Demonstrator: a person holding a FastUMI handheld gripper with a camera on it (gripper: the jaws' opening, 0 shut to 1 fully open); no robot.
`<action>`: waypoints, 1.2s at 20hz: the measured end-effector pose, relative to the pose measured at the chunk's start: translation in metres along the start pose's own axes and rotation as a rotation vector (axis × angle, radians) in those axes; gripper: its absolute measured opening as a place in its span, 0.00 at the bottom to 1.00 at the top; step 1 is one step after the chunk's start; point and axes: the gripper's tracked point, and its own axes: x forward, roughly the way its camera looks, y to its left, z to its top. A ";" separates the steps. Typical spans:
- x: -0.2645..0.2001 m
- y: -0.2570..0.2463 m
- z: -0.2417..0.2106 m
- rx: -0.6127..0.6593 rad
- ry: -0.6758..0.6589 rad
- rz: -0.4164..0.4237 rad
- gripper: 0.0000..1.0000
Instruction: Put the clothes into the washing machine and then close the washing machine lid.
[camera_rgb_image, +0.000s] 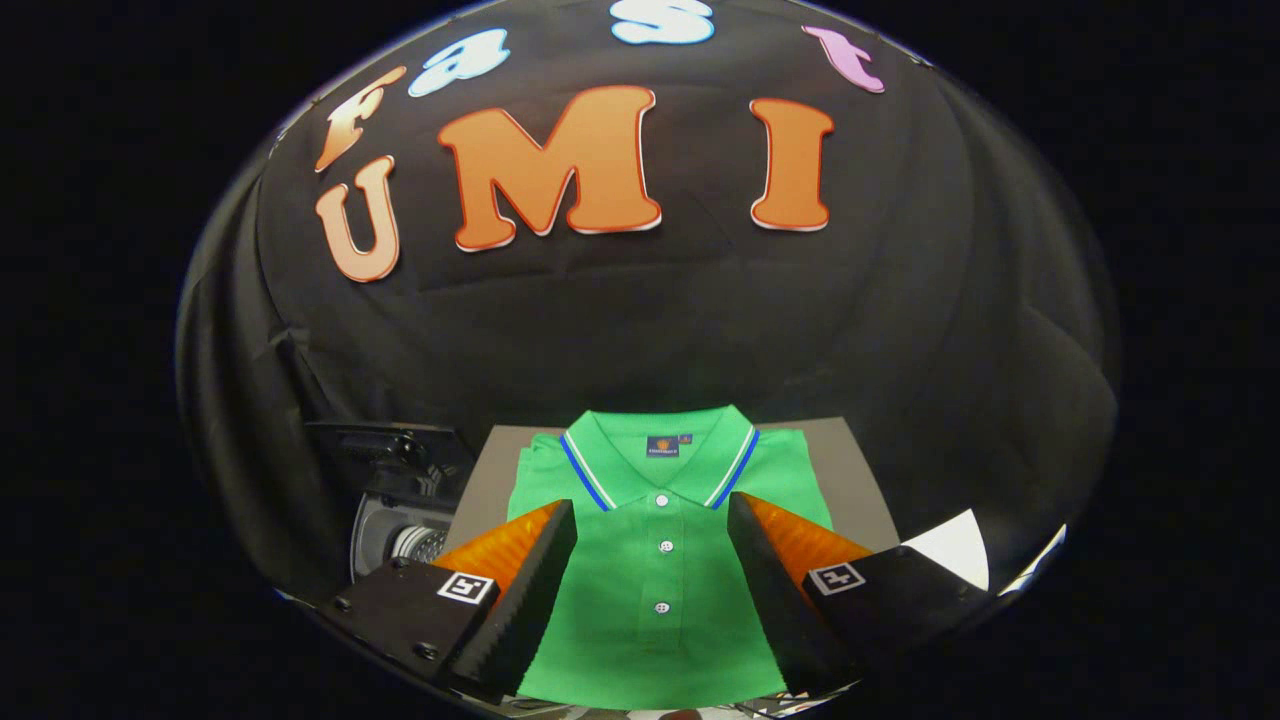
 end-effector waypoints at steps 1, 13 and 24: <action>0.009 0.000 -0.009 0.007 0.044 0.004 0.98; 0.042 -0.013 -0.064 -0.056 0.308 0.010 0.99; 0.037 -0.007 -0.062 -0.034 0.333 0.077 0.18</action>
